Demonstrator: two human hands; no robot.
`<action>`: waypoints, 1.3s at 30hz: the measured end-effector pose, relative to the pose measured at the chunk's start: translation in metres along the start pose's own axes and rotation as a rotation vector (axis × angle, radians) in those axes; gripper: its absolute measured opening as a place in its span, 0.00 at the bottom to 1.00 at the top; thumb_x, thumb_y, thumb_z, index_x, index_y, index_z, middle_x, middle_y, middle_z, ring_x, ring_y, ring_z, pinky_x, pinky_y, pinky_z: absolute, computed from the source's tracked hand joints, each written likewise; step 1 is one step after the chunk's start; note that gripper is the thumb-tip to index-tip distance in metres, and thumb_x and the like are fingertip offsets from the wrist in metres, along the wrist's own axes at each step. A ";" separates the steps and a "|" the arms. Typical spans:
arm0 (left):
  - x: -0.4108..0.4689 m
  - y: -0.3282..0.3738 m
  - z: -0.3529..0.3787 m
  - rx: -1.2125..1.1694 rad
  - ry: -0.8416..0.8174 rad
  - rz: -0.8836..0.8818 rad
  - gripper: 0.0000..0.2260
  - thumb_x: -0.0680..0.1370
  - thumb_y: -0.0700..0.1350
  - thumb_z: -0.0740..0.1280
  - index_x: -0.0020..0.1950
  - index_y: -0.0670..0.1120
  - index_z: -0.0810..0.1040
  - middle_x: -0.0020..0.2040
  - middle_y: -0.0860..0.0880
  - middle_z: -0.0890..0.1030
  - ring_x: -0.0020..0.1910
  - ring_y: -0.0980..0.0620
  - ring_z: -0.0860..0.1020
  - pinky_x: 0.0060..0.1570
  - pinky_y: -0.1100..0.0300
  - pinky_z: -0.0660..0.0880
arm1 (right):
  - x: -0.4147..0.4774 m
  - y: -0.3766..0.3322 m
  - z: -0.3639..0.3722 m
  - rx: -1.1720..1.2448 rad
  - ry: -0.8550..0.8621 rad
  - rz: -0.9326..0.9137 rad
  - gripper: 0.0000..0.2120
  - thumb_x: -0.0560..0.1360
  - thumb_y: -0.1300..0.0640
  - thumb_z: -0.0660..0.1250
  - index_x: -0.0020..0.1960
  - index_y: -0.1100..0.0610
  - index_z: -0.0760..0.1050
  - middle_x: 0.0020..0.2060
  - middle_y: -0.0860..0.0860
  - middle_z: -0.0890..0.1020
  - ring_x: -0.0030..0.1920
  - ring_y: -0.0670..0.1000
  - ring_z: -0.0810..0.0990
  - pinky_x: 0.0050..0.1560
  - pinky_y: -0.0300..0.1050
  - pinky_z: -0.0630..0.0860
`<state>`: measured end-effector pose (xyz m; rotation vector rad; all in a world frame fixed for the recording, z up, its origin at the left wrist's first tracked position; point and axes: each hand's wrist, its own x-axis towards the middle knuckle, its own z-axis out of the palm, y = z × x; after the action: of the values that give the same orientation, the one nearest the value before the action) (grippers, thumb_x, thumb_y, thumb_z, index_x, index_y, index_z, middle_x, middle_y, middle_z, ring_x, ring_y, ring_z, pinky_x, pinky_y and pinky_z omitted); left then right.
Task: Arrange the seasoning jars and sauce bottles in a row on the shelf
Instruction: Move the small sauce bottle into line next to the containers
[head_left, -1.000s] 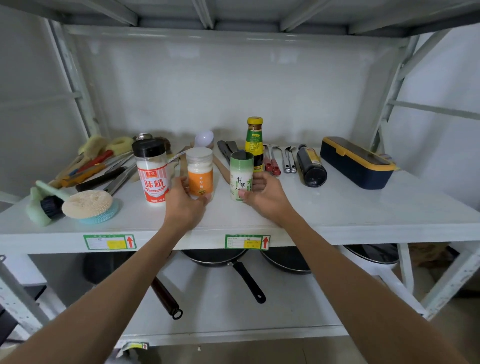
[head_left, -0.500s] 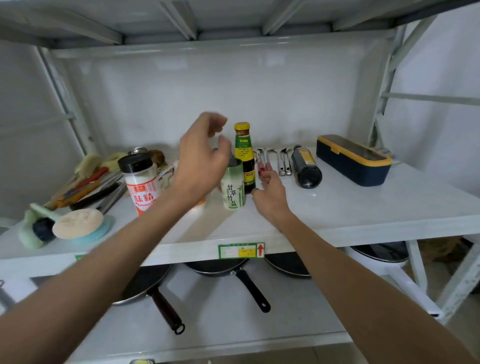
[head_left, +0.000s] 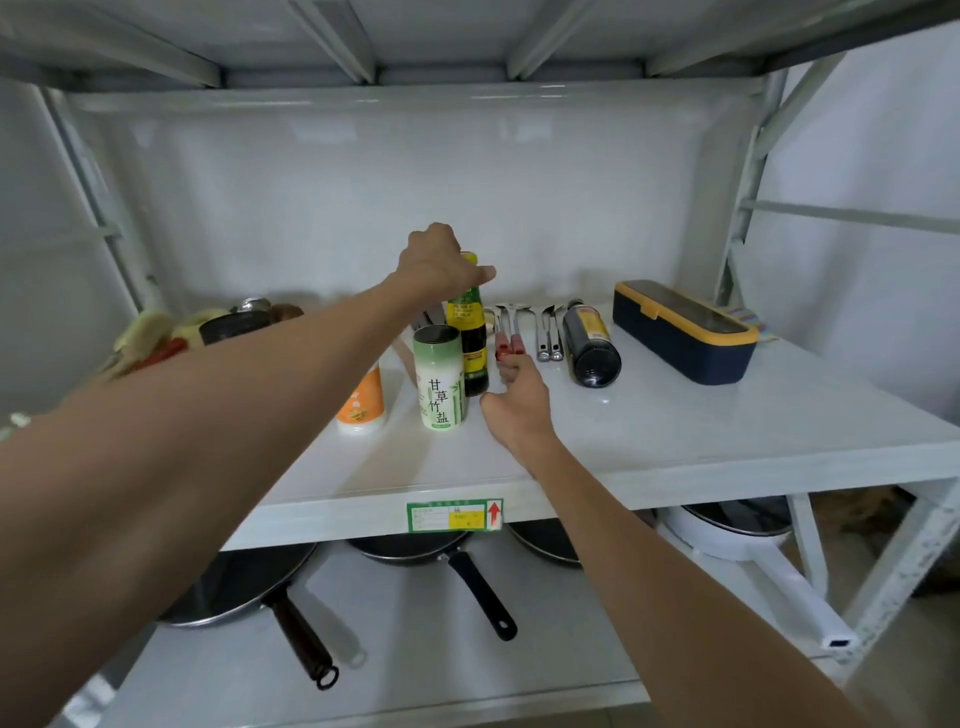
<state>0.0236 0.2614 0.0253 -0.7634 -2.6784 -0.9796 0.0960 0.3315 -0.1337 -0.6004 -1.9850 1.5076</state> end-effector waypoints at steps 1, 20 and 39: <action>-0.001 -0.001 0.003 -0.010 0.014 0.001 0.28 0.71 0.57 0.73 0.64 0.41 0.72 0.62 0.42 0.73 0.58 0.43 0.77 0.53 0.54 0.75 | -0.001 -0.001 0.000 -0.002 0.017 -0.001 0.30 0.69 0.64 0.68 0.70 0.56 0.67 0.65 0.54 0.75 0.66 0.53 0.74 0.64 0.48 0.72; -0.021 0.014 0.004 -0.312 -0.342 0.320 0.14 0.74 0.38 0.72 0.58 0.44 0.77 0.46 0.40 0.82 0.44 0.47 0.82 0.47 0.62 0.80 | -0.019 -0.003 -0.061 -0.024 -0.166 -0.096 0.29 0.70 0.68 0.72 0.68 0.54 0.68 0.55 0.48 0.77 0.56 0.50 0.77 0.48 0.35 0.73; -0.039 0.004 0.011 -0.158 -0.185 0.409 0.26 0.76 0.38 0.69 0.73 0.52 0.69 0.74 0.46 0.67 0.74 0.49 0.63 0.66 0.62 0.63 | -0.026 -0.003 -0.059 0.053 0.010 -0.100 0.24 0.71 0.76 0.62 0.64 0.59 0.71 0.53 0.51 0.77 0.54 0.51 0.77 0.54 0.42 0.75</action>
<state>0.0587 0.2559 0.0056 -1.4290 -2.4534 -1.0586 0.1554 0.3552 -0.1230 -0.4794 -1.9313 1.4889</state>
